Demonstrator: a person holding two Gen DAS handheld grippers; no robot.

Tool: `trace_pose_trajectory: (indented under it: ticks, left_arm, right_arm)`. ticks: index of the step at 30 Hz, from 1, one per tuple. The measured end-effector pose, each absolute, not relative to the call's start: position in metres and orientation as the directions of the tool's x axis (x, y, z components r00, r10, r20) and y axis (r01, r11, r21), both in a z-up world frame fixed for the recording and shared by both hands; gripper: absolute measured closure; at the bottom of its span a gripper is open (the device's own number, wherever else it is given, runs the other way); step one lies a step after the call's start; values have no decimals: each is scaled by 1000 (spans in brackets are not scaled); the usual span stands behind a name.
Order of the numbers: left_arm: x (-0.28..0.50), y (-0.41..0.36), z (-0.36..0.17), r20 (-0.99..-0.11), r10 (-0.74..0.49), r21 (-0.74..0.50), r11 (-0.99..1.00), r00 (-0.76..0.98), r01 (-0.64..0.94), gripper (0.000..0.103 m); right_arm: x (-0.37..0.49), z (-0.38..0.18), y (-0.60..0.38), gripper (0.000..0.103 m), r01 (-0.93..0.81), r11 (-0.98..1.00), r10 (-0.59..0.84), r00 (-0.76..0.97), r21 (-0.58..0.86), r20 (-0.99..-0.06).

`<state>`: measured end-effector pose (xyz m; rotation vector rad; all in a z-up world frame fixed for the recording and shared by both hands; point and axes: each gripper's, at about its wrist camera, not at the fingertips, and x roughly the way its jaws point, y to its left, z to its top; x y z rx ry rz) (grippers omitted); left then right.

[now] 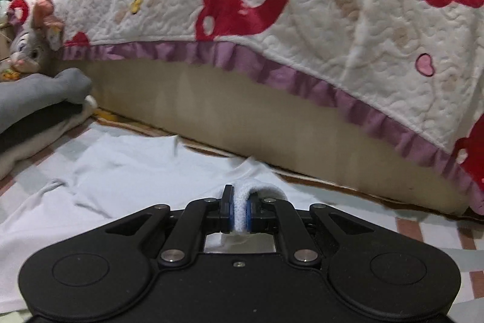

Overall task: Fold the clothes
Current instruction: 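Grasp the hem with the right tool while the left tool grasps the hem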

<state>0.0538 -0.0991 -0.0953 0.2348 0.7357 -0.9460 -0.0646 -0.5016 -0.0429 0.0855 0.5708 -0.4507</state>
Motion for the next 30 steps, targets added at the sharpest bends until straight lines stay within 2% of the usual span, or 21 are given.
trace_pose_trajectory:
  ticks: [2, 4, 6, 7, 11, 13, 16, 17, 18, 20, 22, 25, 30]
  left_arm:
    - [69, -90, -103, -690, -657, -238, 602, 304, 762, 32]
    - [79, -88, -113, -729, -633, -298, 636, 261, 712, 32]
    - [96, -84, -133, -763, -628, -431, 670, 152, 605, 32]
    - [100, -80, -140, -758, -642, -486, 676, 119, 553, 34]
    - [111, -66, -157, -689, -724, -659, 644, 32, 388, 33]
    - [108, -69, -163, -639, -769, -724, 595, -14, 348, 31]
    - [101, -90, -172, -673, -738, -700, 612, -54, 368, 32]
    - [99, -95, -172, -702, -712, -662, 641, -20, 387, 39]
    - [97, -100, -170, -719, -694, -624, 663, 27, 414, 63]
    - [100, -102, -163, -712, -695, -585, 666, 100, 463, 94]
    - [106, -93, -157, -703, -686, -555, 695, 190, 457, 96]
    - [107, -72, -143, -610, -745, -609, 659, 271, 442, 97]
    - [78, -47, -104, -500, -752, -525, 657, 429, 541, 97]
  right_arm:
    - [-63, -45, -505, 94, 451, 889, -416, 735, -72, -536]
    - [-63, -51, -509, 94, 469, 879, -433, 718, -82, -545]
    - [-63, -61, -511, 94, 490, 867, -452, 699, -89, -554]
    - [-64, -67, -513, 94, 507, 859, -457, 690, -76, -561]
    - [-76, -87, -526, 94, 584, 798, -387, 686, 149, -616]
    - [-80, -94, -525, 94, 597, 784, -386, 685, 171, -618]
    - [-87, -101, -523, 94, 599, 773, -375, 696, 208, -612]
    - [-90, -101, -523, 94, 599, 769, -371, 703, 224, -606]
    - [-93, -101, -523, 94, 598, 765, -368, 711, 240, -600]
    - [-103, -99, -522, 94, 593, 757, -362, 731, 275, -579]
    - [-119, -94, -519, 94, 593, 736, -355, 749, 326, -560]
    - [-155, -82, -506, 94, 577, 709, -330, 779, 405, -533]
    - [-199, -60, -494, 94, 499, 717, -253, 837, 487, -485]
